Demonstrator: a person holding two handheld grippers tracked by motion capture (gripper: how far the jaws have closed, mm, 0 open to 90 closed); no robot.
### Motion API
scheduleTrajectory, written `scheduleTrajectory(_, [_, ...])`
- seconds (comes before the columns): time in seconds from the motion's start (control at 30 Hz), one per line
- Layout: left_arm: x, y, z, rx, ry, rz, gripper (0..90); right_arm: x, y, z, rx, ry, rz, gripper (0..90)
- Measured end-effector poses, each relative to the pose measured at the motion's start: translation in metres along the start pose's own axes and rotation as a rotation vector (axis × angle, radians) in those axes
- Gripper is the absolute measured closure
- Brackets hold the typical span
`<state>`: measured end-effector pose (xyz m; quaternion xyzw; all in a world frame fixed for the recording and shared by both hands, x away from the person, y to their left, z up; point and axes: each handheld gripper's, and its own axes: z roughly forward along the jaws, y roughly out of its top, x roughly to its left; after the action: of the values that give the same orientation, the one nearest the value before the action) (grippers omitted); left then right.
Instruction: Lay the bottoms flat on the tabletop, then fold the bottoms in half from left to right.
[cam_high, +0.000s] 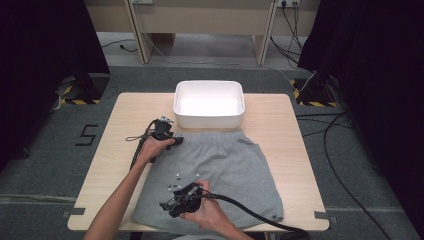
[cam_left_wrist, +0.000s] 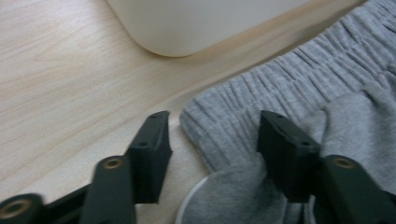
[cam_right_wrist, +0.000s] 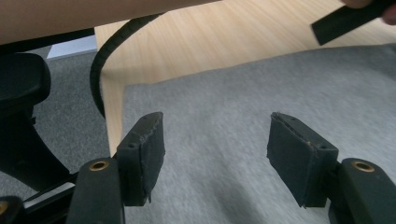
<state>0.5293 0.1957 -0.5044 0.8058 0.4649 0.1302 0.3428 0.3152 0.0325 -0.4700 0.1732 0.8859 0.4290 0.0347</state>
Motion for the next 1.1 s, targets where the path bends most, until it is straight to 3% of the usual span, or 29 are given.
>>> scheduleTrajectory(0.2, [0.000, -0.001, -0.001, 0.004, -0.014, 0.008, 57.3, 0.012, 0.004, 0.015, 0.009, 0.024, -0.023, 37.2])
scheduleTrajectory(0.43, [0.000, -0.001, -0.001, 0.004, -0.037, 0.012, 66.5, 0.026, 0.006, 0.034, 0.013, 0.047, -0.019, 37.3])
scheduleTrajectory(1.1, [-0.001, -0.002, -0.001, -0.002, -0.041, 0.021, 69.7, 0.039, 0.005, 0.066, 0.020, 0.049, -0.016, 37.8])
